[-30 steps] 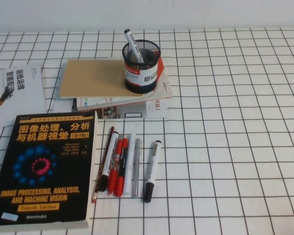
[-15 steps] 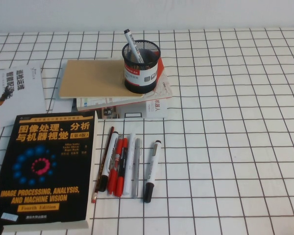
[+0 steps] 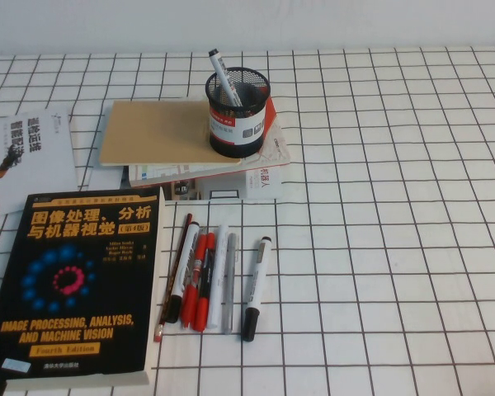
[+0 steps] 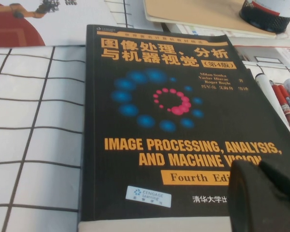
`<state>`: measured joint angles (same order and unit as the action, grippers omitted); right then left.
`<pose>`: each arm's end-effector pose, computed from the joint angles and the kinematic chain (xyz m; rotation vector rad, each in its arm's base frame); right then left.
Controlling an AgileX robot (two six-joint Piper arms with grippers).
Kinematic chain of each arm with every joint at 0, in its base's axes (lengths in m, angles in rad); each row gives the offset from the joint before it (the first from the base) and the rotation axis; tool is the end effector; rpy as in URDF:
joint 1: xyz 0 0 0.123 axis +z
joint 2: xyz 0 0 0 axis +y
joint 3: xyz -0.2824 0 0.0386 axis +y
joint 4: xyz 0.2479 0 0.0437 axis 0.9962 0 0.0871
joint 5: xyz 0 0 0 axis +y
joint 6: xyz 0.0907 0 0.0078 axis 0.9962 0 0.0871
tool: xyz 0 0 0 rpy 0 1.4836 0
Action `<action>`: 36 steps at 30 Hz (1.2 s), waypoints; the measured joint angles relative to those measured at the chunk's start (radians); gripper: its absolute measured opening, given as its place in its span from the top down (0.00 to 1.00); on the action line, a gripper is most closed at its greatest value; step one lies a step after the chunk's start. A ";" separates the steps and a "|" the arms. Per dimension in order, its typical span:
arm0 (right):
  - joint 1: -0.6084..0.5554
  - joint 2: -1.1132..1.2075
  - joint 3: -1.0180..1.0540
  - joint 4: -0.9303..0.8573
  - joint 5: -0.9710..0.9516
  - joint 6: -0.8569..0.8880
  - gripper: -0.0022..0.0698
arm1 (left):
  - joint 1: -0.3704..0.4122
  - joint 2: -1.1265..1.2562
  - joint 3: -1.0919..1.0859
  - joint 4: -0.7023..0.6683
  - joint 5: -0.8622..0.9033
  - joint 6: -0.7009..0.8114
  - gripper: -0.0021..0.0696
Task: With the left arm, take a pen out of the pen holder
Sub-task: 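Take a marker out of the pen holder and lay it on the table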
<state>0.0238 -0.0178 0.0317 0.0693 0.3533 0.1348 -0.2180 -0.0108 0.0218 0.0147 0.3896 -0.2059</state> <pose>0.0528 0.0034 0.1716 0.1463 1.8479 0.1779 0.0510 -0.0108 0.1713 0.0205 1.8934 -0.2753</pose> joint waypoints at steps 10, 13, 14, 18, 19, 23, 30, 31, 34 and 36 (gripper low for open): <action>0.000 0.000 0.000 0.000 0.000 0.000 0.99 | 0.009 0.000 0.001 -0.015 -0.004 0.013 0.97; 0.000 0.000 0.000 0.000 0.000 0.000 0.99 | 0.035 0.000 0.001 -0.015 -0.004 0.015 0.97; 0.000 0.000 0.000 0.000 0.000 0.000 0.99 | 0.049 0.000 0.001 -0.015 -0.004 0.017 0.97; 0.000 0.000 0.000 0.000 0.000 0.000 0.99 | 0.120 0.000 0.001 -0.015 -0.004 0.053 0.97; 0.000 0.000 0.000 0.000 0.000 0.000 0.99 | 0.138 0.000 0.001 -0.015 -0.005 0.080 0.97; 0.000 0.000 0.000 0.000 0.000 0.000 0.99 | 0.171 0.000 0.001 -0.027 -0.005 0.197 0.97; 0.000 0.000 0.000 0.000 0.000 0.000 0.99 | 0.172 0.000 0.001 -0.047 -0.007 0.191 0.97; 0.000 0.000 0.000 0.000 0.000 0.000 0.99 | 0.172 0.000 0.001 -0.047 -0.006 0.186 0.97; 0.000 0.000 0.000 0.000 0.000 0.000 0.99 | 0.172 0.000 0.001 -0.049 -0.006 0.177 0.97; 0.000 0.000 0.000 0.000 0.000 0.000 0.99 | 0.172 0.000 0.001 -0.049 -0.006 0.175 0.97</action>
<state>0.0238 -0.0178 0.0317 0.0693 0.3533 0.1348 -0.0457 -0.0108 0.0224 -0.0340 0.3840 -0.0308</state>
